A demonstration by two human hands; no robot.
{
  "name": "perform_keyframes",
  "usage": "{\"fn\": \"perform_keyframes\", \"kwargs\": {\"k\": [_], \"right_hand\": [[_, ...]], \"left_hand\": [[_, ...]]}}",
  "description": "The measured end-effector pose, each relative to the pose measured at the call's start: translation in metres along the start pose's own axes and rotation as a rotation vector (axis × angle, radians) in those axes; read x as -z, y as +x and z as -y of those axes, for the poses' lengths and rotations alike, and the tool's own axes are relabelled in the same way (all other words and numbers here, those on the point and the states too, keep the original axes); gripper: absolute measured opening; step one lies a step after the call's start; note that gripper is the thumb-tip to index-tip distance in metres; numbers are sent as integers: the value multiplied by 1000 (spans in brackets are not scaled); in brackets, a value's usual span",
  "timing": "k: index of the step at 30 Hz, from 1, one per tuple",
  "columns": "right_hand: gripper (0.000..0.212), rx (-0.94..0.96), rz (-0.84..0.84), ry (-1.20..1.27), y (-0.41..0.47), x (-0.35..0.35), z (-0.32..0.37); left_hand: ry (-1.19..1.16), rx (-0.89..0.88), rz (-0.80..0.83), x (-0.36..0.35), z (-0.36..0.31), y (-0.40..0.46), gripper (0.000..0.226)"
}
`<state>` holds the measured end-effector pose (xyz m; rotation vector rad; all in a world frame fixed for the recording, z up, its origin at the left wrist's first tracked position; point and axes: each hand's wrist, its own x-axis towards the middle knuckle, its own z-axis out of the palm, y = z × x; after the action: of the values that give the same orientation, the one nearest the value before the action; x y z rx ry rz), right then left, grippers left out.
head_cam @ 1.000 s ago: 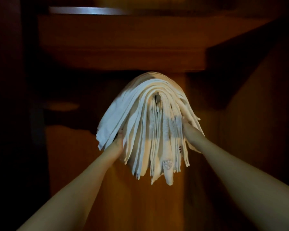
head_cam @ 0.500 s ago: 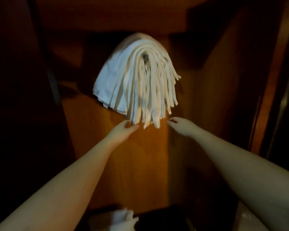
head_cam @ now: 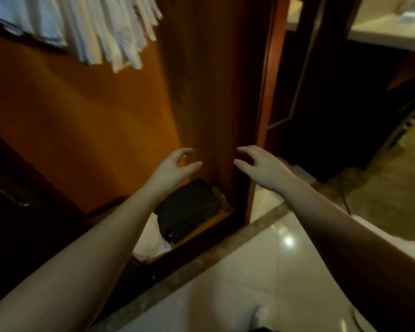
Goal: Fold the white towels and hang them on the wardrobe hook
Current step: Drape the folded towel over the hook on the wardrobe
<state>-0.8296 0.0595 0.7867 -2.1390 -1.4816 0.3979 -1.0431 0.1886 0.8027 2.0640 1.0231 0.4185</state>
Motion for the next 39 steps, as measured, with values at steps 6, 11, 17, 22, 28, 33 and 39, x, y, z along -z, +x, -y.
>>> {"fn": "perform_keyframes", "kwargs": {"k": [6,11,17,22,28,33,39], "right_hand": [[57,-203,-13,11,-83,-24,-115],[60,-382,0,28,-124,-22,-217],[62,-575,134,48,-153,-4,-344],[61,-741,235,64,-173,8,-442],[58,-917,338,105,-194,17,-543],[59,-1076,347,158,-191,24,-629],[59,-1230,275,276,-165,29,-733]], "left_hand": [[65,-32,244,-120,-23,12,56],[131,-21,396,-228,-55,42,54],[147,31,563,-355,-92,91,52],[244,63,711,-452,-120,129,53],[323,74,864,-563,-144,172,51],[403,45,972,-655,-160,218,53],[448,-18,1085,-779,-186,298,50]]}}
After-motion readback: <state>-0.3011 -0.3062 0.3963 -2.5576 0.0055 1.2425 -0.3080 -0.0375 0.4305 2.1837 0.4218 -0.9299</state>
